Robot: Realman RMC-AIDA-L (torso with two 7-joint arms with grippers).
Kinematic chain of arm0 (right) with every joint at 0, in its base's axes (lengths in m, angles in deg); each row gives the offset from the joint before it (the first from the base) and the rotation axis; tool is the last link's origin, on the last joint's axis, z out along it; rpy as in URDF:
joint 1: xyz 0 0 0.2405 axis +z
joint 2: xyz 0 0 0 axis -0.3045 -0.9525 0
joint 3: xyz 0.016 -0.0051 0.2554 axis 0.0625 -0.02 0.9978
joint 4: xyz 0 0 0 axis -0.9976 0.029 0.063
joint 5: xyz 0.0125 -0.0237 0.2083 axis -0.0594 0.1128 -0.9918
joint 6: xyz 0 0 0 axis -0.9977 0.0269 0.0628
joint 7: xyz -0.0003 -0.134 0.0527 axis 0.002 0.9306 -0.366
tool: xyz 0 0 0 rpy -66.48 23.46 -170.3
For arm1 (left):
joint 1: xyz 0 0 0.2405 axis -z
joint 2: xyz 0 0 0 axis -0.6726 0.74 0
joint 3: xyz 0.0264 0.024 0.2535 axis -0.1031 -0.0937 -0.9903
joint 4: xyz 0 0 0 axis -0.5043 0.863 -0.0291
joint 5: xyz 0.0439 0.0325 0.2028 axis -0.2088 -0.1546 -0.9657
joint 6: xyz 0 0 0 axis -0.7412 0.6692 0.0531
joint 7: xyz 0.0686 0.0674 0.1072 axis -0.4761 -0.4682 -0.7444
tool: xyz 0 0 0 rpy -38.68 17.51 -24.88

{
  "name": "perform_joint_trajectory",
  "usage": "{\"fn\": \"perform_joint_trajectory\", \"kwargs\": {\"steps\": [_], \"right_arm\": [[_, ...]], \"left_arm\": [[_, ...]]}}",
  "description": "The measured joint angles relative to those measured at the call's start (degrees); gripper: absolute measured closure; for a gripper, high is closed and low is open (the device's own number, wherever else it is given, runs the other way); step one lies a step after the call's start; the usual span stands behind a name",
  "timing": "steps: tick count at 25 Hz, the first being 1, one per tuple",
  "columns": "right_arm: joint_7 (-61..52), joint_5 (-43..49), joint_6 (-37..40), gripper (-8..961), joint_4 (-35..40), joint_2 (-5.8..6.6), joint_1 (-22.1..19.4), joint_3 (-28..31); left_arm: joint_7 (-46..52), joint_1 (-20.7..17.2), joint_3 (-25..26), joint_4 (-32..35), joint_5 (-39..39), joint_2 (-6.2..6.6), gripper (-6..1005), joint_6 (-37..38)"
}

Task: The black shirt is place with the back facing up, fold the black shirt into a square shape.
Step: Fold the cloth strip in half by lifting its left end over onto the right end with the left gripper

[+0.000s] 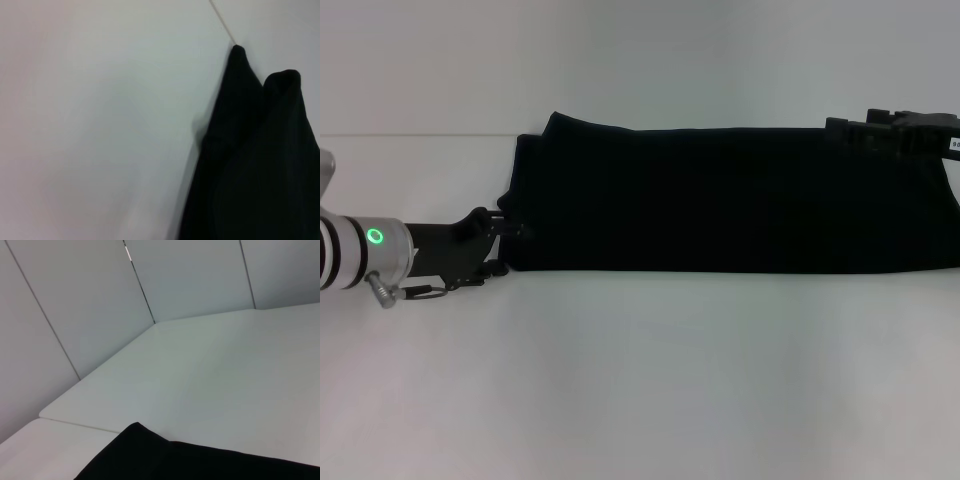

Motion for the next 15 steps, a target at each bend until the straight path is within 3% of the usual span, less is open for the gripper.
{"fn": "perform_joint_trajectory", "kwargs": {"steps": [15], "right_arm": [[0.04,0.01,0.00,44,0.00,-0.06,-0.03,0.24]], "left_arm": [[0.21,-0.42,0.27,-0.03,0.09,-0.02,326,0.33]]}}
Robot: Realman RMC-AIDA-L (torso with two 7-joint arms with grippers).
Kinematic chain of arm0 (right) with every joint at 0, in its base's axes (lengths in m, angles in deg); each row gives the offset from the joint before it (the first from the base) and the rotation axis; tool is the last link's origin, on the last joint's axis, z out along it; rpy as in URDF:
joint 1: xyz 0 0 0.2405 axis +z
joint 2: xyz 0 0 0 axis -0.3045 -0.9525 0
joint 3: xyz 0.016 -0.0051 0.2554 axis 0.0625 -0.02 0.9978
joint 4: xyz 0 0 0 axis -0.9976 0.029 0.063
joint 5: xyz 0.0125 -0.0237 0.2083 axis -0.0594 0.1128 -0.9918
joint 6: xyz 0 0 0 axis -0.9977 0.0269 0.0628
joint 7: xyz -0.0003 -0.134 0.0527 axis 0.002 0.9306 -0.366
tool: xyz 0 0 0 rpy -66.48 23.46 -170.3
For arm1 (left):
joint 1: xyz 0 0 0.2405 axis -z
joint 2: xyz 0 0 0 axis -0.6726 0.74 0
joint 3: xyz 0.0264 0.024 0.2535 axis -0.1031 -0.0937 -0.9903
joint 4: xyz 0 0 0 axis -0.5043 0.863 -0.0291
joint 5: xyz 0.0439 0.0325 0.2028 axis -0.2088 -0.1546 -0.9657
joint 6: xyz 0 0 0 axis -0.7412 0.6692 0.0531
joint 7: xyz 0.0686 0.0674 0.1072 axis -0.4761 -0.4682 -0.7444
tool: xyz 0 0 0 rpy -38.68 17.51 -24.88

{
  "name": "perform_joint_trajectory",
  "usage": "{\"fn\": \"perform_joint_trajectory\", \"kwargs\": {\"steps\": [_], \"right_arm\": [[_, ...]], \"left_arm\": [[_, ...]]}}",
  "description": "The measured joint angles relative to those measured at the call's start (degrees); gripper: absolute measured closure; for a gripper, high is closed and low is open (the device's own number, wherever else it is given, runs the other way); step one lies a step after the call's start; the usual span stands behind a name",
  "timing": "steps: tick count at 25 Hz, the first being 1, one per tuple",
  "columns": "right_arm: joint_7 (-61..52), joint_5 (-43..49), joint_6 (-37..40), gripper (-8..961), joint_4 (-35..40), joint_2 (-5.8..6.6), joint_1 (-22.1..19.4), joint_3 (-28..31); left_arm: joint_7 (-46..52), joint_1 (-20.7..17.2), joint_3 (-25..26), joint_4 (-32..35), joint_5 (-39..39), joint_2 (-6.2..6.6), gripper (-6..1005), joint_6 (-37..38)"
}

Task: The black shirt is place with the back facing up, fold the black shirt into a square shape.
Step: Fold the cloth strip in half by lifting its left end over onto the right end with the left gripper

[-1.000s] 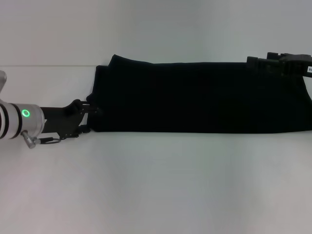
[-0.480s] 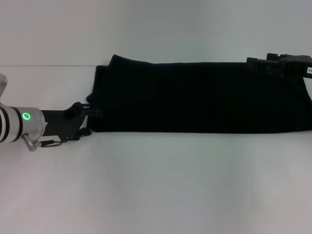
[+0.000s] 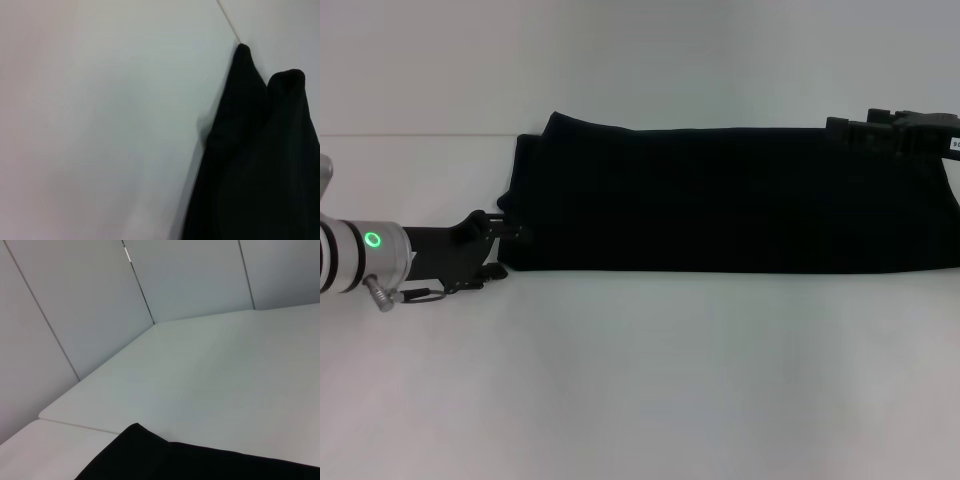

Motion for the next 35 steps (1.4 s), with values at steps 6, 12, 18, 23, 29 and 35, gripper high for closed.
{"fn": "perform_joint_trajectory", "kwargs": {"steps": [6,12,18,23,29,35], "right_arm": [[0.00,0.00,0.00,45,0.00,0.00,0.00,0.10],[0.00,0.00,0.00,45,0.00,0.00,0.08,0.09],[0.00,0.00,0.07,44,0.09,0.00,0.10,0.03],[0.00,0.00,0.04,45,0.10,0.00,0.16,-0.04],[0.00,0.00,0.00,45,0.21,-0.07,0.17,0.04],[0.00,0.00,0.00,45,0.27,-0.09,0.16,0.12]], "left_arm": [[0.03,0.24,0.00,0.00,0.09,0.03,327,-0.48],[-0.09,0.53,-0.14,0.02,0.09,-0.08,327,-1.28],[-0.35,0.61,-0.25,-0.04,0.09,-0.15,328,-1.74],[-0.37,0.66,-0.57,-0.12,-0.28,-0.15,328,-1.77],[-0.90,0.95,-2.48,0.03,-0.51,-0.15,347,-1.45],[-1.80,1.17,-3.37,0.21,-0.35,-0.30,480,-1.90]]}}
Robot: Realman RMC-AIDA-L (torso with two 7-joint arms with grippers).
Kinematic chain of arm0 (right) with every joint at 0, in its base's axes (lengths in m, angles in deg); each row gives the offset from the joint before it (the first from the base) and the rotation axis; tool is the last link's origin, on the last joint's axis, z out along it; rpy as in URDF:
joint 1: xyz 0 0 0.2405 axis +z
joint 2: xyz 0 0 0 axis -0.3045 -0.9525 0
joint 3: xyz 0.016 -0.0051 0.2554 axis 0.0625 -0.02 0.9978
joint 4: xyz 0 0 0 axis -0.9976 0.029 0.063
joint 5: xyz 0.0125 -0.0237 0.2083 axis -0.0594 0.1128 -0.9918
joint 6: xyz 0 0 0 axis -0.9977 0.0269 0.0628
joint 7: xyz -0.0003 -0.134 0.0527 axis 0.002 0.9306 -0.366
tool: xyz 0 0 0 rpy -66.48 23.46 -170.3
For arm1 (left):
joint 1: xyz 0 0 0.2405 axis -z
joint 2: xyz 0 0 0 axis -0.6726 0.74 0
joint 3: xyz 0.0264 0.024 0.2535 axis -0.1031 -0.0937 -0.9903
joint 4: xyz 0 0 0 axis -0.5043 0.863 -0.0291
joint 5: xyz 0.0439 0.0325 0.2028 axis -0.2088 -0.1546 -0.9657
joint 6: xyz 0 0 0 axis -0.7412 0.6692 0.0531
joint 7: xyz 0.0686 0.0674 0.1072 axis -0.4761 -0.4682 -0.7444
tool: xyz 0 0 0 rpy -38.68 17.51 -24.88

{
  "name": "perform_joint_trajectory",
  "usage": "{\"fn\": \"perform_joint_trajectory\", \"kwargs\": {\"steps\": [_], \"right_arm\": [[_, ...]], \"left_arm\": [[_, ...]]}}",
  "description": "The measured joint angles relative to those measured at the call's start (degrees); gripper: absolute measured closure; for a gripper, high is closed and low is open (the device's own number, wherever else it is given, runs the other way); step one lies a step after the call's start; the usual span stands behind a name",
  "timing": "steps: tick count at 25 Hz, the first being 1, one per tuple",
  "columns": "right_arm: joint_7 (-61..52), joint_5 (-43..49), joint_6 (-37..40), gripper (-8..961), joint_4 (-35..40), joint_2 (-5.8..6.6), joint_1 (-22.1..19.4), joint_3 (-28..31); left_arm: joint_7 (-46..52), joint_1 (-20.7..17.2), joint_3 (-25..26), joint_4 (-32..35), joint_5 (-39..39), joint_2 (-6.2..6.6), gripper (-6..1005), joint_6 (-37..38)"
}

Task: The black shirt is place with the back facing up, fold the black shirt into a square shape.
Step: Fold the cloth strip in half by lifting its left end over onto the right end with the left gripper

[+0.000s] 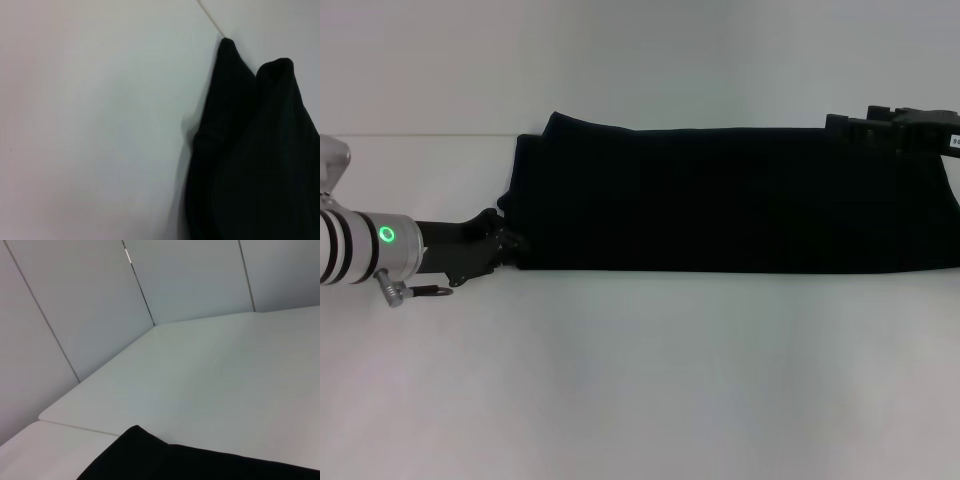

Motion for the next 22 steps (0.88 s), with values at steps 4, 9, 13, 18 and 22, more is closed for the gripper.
{"fn": "perform_joint_trajectory", "kwargs": {"steps": [4,9,13,18,22], "right_arm": [[0.00,0.00,-0.03,44,0.00,0.00,-0.08,0.06],[0.00,0.00,-0.17,44,0.05,0.00,-0.11,0.06],[0.00,0.00,-0.49,45,0.09,0.00,-0.14,0.06],[0.00,0.00,-0.63,46,0.06,0.00,-0.16,0.06],[0.00,0.00,-0.73,45,0.09,0.00,-0.17,0.06]], "left_arm": [[-0.04,0.00,-0.03,0.08,0.01,-0.07,569,-0.33],[-0.51,0.05,-0.06,0.14,0.27,-0.07,825,-0.39],[-0.61,0.06,-0.07,0.16,0.31,-0.05,902,-0.24],[-0.79,-0.10,-0.02,0.73,0.32,0.00,892,0.11],[-2.85,-0.35,-0.03,1.88,0.32,0.20,833,0.63]]}}
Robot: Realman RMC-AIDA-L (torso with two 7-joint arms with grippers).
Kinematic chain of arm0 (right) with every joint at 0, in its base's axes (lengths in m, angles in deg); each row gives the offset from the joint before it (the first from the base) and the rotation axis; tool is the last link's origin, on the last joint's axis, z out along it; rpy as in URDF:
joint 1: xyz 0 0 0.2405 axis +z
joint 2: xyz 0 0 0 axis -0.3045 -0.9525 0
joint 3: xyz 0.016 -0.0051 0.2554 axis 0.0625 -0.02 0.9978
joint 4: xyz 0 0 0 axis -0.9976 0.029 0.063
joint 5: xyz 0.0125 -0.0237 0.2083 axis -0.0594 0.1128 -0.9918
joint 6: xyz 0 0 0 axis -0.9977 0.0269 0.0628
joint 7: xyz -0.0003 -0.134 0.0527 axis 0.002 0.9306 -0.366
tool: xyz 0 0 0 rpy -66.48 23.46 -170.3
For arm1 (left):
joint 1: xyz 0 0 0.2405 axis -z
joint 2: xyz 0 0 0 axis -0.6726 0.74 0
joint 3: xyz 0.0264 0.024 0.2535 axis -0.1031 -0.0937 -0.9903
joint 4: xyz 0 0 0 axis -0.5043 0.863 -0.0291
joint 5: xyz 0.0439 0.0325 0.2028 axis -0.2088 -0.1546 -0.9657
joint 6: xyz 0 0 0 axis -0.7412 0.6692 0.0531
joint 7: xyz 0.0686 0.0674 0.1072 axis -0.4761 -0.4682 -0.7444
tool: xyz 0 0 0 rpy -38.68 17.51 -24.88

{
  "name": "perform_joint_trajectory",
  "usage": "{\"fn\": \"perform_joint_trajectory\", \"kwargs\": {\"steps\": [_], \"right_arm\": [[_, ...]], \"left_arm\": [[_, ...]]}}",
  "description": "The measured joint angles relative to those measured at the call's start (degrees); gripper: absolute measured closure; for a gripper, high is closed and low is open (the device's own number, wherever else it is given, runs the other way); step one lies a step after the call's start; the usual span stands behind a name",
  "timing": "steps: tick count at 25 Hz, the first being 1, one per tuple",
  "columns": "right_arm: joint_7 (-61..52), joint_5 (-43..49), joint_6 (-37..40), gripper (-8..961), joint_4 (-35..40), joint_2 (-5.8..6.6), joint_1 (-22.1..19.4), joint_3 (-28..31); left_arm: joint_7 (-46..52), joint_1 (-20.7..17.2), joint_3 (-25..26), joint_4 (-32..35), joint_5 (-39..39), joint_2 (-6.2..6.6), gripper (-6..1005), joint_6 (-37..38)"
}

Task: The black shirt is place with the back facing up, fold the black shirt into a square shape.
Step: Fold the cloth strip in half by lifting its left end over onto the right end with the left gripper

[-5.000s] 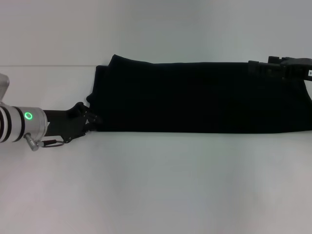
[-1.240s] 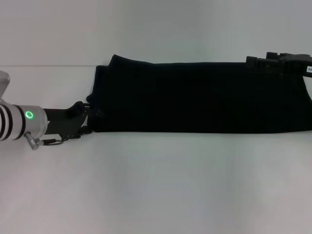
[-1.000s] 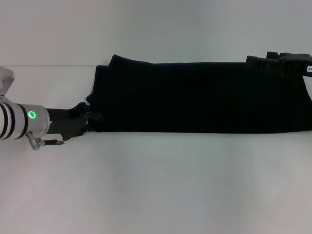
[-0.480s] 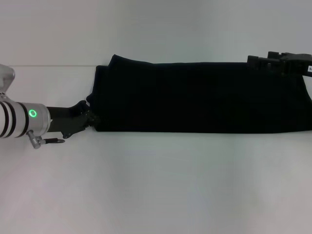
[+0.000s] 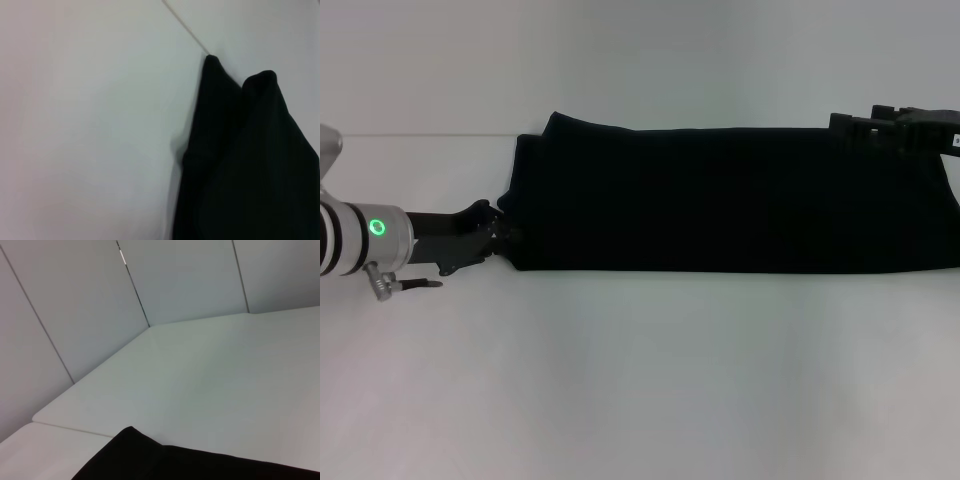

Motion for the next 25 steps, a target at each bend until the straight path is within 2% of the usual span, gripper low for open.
{"fn": "perform_joint_trajectory", "kwargs": {"steps": [2,7,13,18,25], "right_arm": [[0.00,0.00,-0.10,45,0.00,0.00,0.00,0.00],[0.00,0.00,-0.17,45,-0.09,0.00,0.13,-0.01],[0.00,-0.25,-0.28,44,-0.08,0.00,0.26,-0.01],[0.00,-0.76,-0.77,44,-0.18,0.00,0.27,-0.31],[0.00,-0.79,-0.88,44,-0.25,0.00,0.25,-0.42]], "left_arm": [[-1.28,-0.17,0.00,0.06,-0.15,0.14,804,0.21],[-3.15,-1.68,-0.04,1.98,-0.58,0.25,606,1.36],[-2.77,-4.19,0.22,7.25,-0.20,0.44,476,7.78],[-1.53,-4.40,0.28,7.43,-0.20,0.54,368,9.76],[0.36,-2.30,0.14,4.06,-0.03,0.34,359,8.69]]}}
